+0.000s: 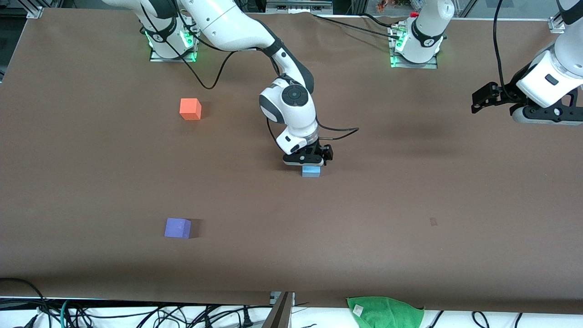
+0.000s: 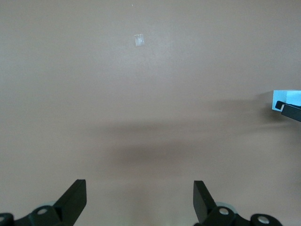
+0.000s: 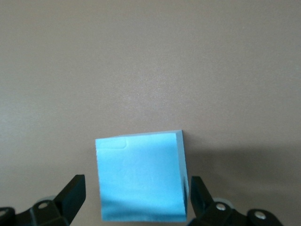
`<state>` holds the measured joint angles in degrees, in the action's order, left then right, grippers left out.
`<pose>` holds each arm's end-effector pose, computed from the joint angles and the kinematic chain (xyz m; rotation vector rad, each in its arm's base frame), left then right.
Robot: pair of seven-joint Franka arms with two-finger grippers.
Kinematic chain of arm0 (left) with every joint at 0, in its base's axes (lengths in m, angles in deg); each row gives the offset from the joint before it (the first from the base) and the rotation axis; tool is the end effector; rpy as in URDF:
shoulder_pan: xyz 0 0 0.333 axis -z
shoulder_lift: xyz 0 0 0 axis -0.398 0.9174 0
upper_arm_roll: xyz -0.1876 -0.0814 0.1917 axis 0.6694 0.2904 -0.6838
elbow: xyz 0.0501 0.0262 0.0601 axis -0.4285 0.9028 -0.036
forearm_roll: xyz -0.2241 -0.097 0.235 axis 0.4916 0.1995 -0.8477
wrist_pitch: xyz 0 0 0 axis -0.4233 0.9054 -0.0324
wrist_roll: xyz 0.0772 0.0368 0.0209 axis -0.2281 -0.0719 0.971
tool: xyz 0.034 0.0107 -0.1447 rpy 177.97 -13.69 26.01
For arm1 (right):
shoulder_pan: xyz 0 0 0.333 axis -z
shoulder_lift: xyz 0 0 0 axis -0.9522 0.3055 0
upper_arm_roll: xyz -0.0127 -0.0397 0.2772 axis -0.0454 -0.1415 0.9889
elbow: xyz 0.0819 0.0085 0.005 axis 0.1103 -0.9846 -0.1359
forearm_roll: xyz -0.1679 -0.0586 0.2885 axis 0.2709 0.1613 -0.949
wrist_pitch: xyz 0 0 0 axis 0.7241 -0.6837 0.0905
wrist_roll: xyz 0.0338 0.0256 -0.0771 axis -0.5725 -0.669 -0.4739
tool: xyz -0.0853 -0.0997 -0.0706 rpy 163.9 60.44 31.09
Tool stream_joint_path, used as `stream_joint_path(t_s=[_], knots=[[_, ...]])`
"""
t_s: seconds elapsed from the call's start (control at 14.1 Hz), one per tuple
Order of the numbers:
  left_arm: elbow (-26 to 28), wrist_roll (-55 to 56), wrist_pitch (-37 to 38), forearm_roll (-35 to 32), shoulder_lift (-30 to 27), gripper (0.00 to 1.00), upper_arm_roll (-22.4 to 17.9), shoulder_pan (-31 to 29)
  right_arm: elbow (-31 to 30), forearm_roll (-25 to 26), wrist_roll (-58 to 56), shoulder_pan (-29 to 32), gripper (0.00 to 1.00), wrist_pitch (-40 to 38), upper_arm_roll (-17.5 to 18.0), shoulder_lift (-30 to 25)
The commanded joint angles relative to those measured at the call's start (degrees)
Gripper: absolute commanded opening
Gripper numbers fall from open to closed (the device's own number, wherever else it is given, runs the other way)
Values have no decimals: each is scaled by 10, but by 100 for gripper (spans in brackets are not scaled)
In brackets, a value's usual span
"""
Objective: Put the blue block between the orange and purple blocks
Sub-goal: 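Grasp the blue cube with the right gripper and carry it toward the orange cube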
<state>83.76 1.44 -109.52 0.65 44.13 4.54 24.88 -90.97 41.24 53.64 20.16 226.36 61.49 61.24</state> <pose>0.4794 -0.0292 0.5097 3.1257 -0.0311 -0.1275 0.4669 0.5268 0.1705 -2.9157 0.1937 -0.3201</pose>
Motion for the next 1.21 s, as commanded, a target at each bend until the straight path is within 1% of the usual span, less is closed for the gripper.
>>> stream_joint_path(t_s=[0.0, 0.28, 0.36, 0.5, 0.64, 0.71, 0.78, 0.92, 0.99, 1.14], knots=[[-18, 10, 14, -11, 7, 100, 4, -1, 19, 8, 12, 0, 83, 4, -2, 11], [-18, 10, 14, -11, 7, 100, 5, -1, 19, 9, -3, 7, 13, 12, -6, 7], [-18, 10, 14, -11, 7, 100, 5, -1, 19, 7, -13, 12, 7, 12, -12, 4], [-18, 11, 14, -11, 7, 100, 5, 0, 18, 2, -25, 34, 7, 5, -11, -15], [-18, 4, 13, -12, 8, 100, 5, 0, 11, -5, -66, 58, 7, -47, -8, -41], [-26, 5, 12, -12, 12, 100, 5, 0, 3, -23, -101, 81, 7, -80, -8, -56], [-33, 5, 14, -12, 15, 100, 5, 0, -16, -51, -156, 103, 7, -103, -7, -79], [-35, 7, 14, -12, 17, 100, 5, 1, -75, -113, -275, 146, 7, -154, -11, -141], [-35, 7, 15, -11, 17, 100, 6, 1, -117, -126, -330, 173, 7, -174, -12, -178], [-35, 7, 16, -11, 17, 100, 5, 0, -206, -130, -419, 229, 7, -188, -13, -249]])
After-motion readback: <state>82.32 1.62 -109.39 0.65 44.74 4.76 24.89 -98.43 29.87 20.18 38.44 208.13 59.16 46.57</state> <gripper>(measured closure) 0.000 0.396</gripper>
